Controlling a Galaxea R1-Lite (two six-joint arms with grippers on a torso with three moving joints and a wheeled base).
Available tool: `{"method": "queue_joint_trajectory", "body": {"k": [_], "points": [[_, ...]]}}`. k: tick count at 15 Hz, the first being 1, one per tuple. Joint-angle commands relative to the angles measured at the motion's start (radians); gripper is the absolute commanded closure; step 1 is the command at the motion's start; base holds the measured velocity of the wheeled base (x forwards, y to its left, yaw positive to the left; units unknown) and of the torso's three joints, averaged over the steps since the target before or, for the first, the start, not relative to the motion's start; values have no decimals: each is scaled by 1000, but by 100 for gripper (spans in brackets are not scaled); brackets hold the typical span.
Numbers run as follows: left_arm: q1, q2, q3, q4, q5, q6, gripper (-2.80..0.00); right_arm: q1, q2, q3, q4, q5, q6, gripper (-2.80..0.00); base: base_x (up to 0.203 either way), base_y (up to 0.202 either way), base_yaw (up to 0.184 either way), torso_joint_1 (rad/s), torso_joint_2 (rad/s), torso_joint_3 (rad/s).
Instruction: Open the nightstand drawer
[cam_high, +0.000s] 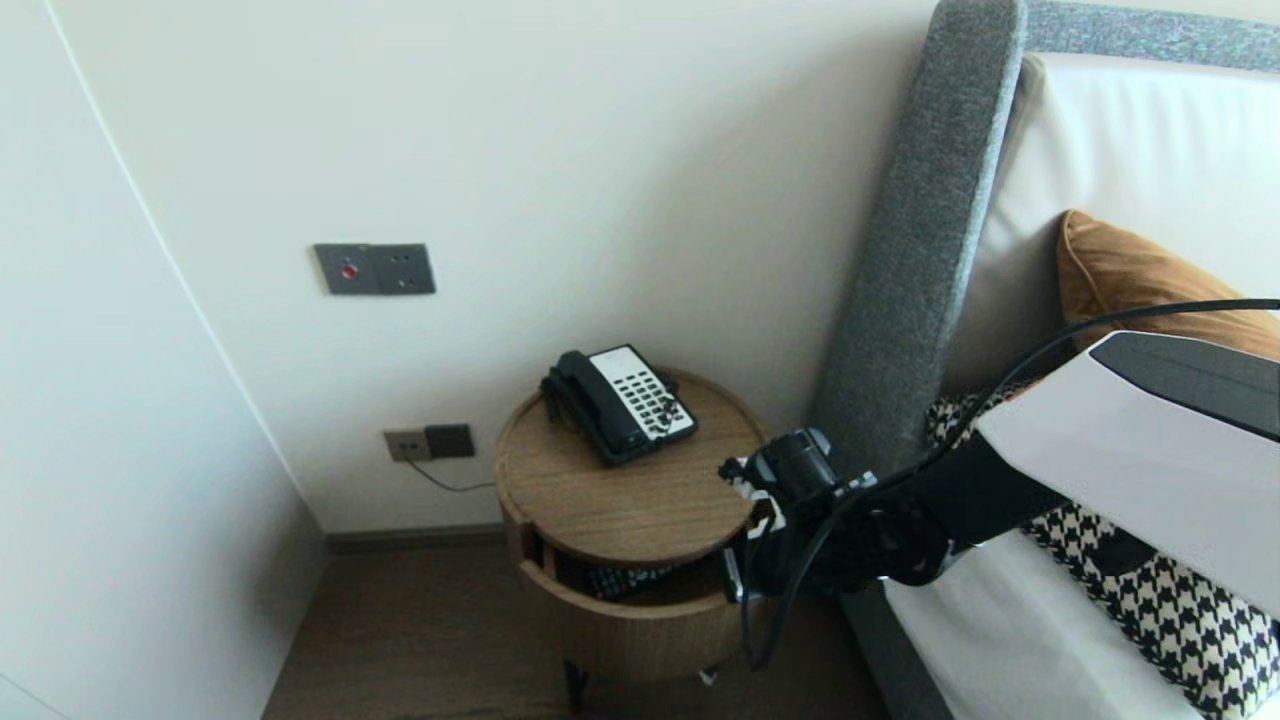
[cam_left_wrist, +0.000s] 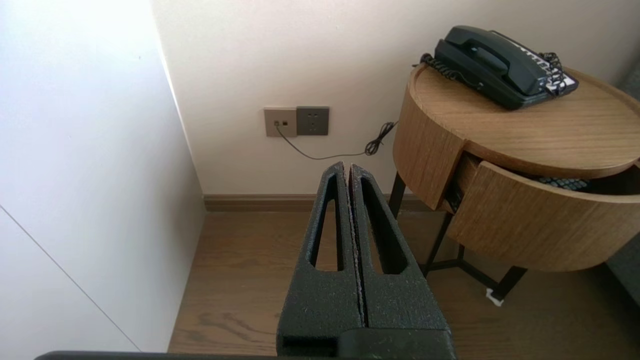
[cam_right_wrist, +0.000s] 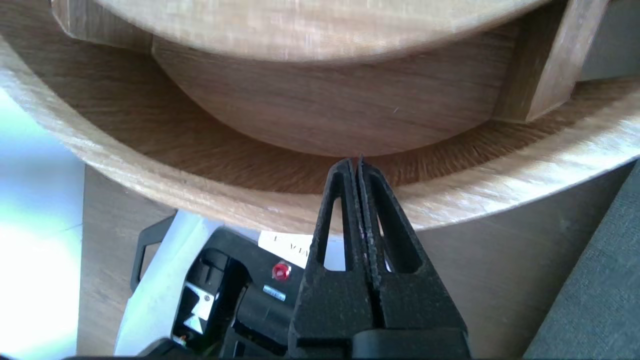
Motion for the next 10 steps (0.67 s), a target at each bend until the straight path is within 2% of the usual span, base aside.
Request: {"method": "queue_joint_trajectory", "body": {"k": [1, 4, 10], "points": [[0, -2, 0, 0, 1, -1, 0, 2, -39, 63, -23, 1, 1, 0, 0, 0, 0, 0, 0, 0], [1, -2, 0, 0, 1, -1, 0, 3, -47, 127, -67, 1, 0, 0, 0, 0, 0, 0, 0, 0], [1, -2, 0, 0, 1, -1, 0, 32, -80, 201, -70, 3, 4, 0, 0, 0, 0, 0, 0, 0]]}}
